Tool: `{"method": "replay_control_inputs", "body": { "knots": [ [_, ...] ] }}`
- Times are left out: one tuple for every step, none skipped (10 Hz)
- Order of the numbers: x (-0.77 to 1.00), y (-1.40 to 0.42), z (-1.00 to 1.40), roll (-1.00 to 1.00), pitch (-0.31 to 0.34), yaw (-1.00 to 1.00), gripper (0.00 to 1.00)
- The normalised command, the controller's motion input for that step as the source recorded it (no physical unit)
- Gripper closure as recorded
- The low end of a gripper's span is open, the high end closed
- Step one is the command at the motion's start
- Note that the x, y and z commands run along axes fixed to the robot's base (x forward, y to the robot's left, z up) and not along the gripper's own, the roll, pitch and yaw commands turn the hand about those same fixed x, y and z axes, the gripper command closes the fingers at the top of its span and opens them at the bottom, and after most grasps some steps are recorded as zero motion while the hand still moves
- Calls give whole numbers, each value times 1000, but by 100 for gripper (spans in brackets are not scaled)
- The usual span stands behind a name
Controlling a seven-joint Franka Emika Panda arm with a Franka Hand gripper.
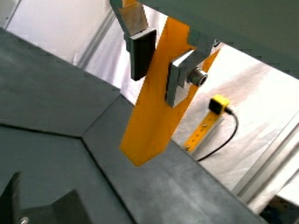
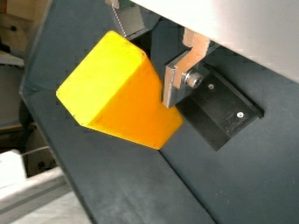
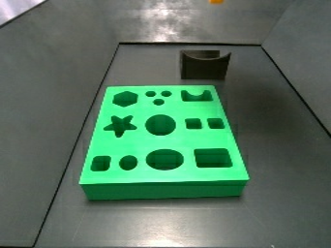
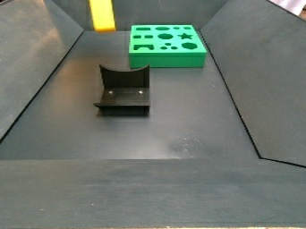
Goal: Pick up the rectangle object. Move up. Place the rectangle object on the fixture. Regrasp the rectangle object. Move to above the board. Insert the rectangle object.
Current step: Move to above the board.
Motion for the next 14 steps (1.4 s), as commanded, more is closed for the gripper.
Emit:
{"method": "replay_control_inputs", "body": {
  "knots": [
    [71, 27, 924, 6, 63, -43, 100],
    [58, 14, 696, 5, 103, -31, 100],
    [54, 3, 526, 1, 126, -13, 100],
    [48, -8, 352, -2, 145, 9, 100],
    [44, -16, 186, -4, 163, 32, 100],
    [-691, -1000, 55, -1000, -95, -153, 100],
    [-698, -1000, 67, -1000, -103, -148, 100],
    [-747, -1000, 76, -1000, -122, -149, 100],
    [-783, -1000, 55, -1000, -137, -152, 100],
    [-806, -1000, 61, -1000, -142, -158, 100],
    [-829, -1000, 58, -1000, -143, -164, 100],
    [-870, -1000, 59, -1000, -141, -174, 100],
    [-897, -987, 64, -1000, -140, -182, 100],
    [-569, -534, 29, -1000, -148, -185, 100]
  ]
}}
